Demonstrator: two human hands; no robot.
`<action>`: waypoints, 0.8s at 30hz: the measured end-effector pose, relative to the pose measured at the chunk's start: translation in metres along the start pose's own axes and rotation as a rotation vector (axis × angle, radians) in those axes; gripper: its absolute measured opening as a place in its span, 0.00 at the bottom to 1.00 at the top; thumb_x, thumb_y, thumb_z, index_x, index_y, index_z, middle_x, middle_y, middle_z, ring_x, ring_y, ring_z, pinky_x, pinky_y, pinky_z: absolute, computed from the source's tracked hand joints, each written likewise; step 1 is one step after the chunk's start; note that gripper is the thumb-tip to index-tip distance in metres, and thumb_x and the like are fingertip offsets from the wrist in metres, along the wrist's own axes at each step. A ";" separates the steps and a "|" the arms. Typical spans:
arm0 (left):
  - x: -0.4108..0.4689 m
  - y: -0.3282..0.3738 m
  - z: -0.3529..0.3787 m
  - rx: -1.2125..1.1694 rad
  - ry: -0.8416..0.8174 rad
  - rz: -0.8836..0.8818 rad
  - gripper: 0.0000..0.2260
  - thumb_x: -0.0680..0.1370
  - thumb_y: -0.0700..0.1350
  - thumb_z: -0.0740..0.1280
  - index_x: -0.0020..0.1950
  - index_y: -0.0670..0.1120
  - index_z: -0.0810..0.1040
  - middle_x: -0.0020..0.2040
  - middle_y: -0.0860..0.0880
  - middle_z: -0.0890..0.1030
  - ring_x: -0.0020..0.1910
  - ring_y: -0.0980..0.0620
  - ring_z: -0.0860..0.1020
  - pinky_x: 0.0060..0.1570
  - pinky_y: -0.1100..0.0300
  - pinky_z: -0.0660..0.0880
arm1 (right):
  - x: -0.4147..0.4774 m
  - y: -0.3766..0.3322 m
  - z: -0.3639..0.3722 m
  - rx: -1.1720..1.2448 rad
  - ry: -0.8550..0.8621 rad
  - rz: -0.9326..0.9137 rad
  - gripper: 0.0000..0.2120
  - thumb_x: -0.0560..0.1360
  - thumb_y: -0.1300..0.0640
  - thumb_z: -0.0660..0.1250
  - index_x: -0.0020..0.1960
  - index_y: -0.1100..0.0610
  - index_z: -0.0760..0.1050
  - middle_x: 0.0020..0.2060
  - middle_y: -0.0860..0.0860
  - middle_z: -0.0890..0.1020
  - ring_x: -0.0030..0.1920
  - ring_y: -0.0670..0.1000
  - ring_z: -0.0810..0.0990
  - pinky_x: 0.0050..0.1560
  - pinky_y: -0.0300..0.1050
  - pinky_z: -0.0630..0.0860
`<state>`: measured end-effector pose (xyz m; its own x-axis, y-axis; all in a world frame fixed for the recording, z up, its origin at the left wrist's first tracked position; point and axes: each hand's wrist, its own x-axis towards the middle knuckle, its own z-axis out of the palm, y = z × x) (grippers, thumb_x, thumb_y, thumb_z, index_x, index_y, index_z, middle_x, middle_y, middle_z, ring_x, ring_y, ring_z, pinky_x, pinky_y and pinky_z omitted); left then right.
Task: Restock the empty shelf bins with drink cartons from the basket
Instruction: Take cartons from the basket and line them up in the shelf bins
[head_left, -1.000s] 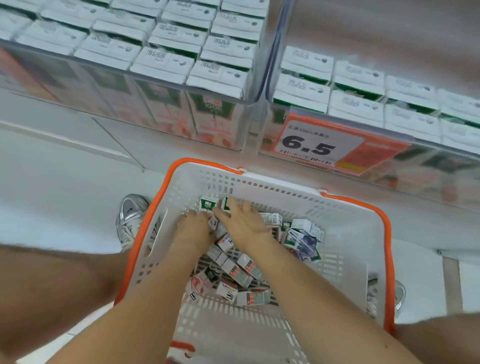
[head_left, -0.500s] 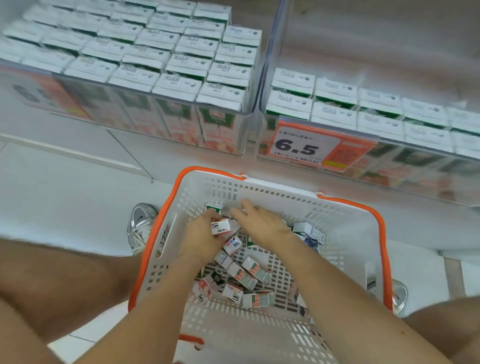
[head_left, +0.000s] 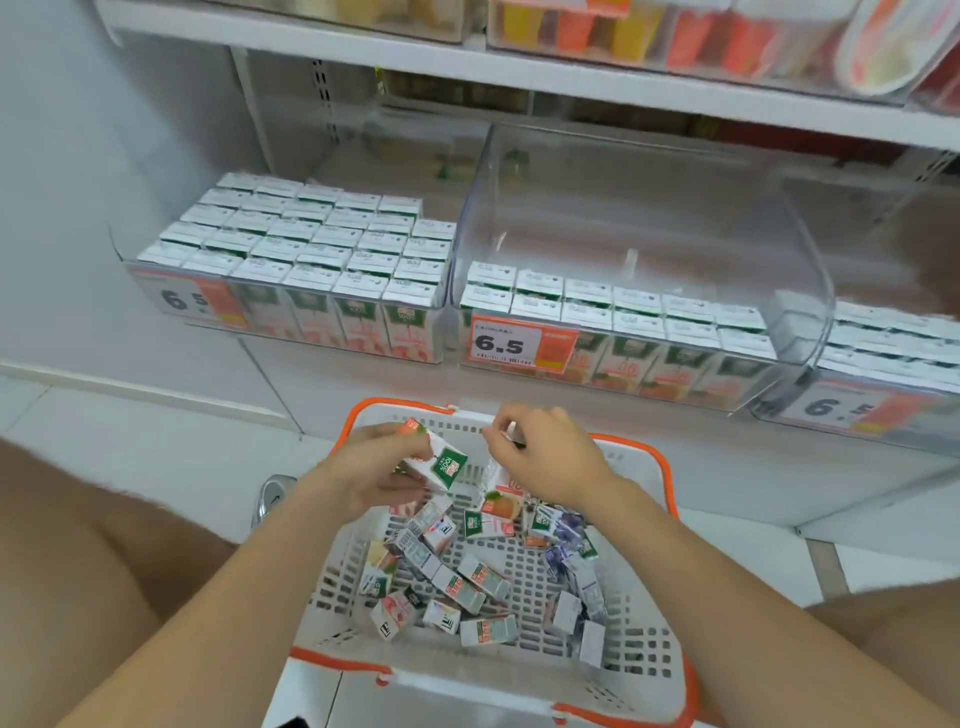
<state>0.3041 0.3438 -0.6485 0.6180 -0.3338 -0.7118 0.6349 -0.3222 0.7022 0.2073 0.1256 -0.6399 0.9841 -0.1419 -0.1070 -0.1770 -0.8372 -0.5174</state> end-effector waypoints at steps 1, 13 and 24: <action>-0.007 0.007 0.000 0.083 -0.017 0.024 0.19 0.71 0.40 0.77 0.61 0.46 0.80 0.52 0.41 0.85 0.44 0.46 0.87 0.50 0.51 0.84 | -0.007 -0.003 -0.011 0.012 -0.008 0.003 0.18 0.82 0.34 0.60 0.47 0.47 0.77 0.26 0.45 0.74 0.31 0.43 0.72 0.41 0.51 0.78; -0.105 0.083 0.035 0.791 -0.133 0.532 0.16 0.71 0.39 0.74 0.57 0.52 0.85 0.53 0.47 0.82 0.29 0.60 0.78 0.34 0.61 0.76 | -0.052 -0.047 -0.138 0.026 0.435 -0.080 0.12 0.74 0.38 0.68 0.49 0.44 0.79 0.34 0.42 0.82 0.38 0.45 0.80 0.41 0.49 0.79; -0.127 0.181 0.071 0.506 -0.006 0.956 0.13 0.70 0.41 0.75 0.53 0.47 0.79 0.48 0.50 0.85 0.45 0.45 0.86 0.45 0.47 0.84 | 0.001 -0.043 -0.202 -0.042 0.829 -0.125 0.18 0.80 0.37 0.65 0.59 0.50 0.78 0.50 0.47 0.84 0.53 0.51 0.83 0.51 0.53 0.80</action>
<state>0.3074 0.2646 -0.4299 0.7527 -0.6449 0.1323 -0.3744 -0.2540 0.8918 0.2191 0.0546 -0.4466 0.6921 -0.3751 0.6167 -0.0810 -0.8894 -0.4500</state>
